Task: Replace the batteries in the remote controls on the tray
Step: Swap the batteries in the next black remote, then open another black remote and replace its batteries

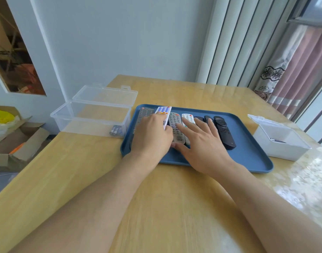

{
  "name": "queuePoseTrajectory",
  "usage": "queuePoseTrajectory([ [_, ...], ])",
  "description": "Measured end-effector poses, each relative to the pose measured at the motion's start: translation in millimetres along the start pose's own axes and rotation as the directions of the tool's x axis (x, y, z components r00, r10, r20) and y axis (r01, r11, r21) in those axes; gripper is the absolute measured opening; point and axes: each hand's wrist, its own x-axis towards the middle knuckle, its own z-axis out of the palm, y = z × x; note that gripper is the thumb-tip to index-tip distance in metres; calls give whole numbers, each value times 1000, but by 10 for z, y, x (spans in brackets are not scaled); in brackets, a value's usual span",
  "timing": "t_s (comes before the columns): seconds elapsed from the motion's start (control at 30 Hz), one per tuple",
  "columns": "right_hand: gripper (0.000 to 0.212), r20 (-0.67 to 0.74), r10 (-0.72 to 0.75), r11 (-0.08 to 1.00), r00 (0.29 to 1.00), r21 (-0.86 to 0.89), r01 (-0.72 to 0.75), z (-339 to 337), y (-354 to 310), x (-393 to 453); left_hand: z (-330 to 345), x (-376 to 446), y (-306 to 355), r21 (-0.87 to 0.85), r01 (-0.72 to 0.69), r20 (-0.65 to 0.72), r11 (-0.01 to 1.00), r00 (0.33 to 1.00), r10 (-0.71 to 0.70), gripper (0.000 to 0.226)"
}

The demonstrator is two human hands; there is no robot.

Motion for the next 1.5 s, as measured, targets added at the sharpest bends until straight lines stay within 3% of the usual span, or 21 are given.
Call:
queuePoseTrajectory([
  [0.23, 61, 73, 7, 999, 997, 49, -11, -6, 6, 10, 51, 23, -51, 146, -55, -1, 988, 998, 55, 20],
  [0.4, 59, 112, -33, 994, 993, 104, 22, 20, 16, -7, 122, -2, -30, 213, -47, 131, 976, 991, 19, 8],
  [0.57, 60, 125, -42, 982, 991, 186, 18, 38, 50, -3, 155, 15, -64, 245, -99, 220, 964, 975, 44, 28],
  [0.97, 58, 121, -50, 976, 991, 219, 23, 26, 90, -9, 196, 26, -118, 303, -178, 302, 936, 950, 83, 41],
  [1.3, 57, 79, -46, 975, 996, 220, 28, 45, 110, -6, 190, 54, -145, 327, -114, 238, 938, 971, 35, 51],
  [1.5, 50, -26, -81, 983, 996, 165, 84, -1, 86, -13, 179, 66, -145, 271, -151, 178, 951, 978, 104, 48],
])
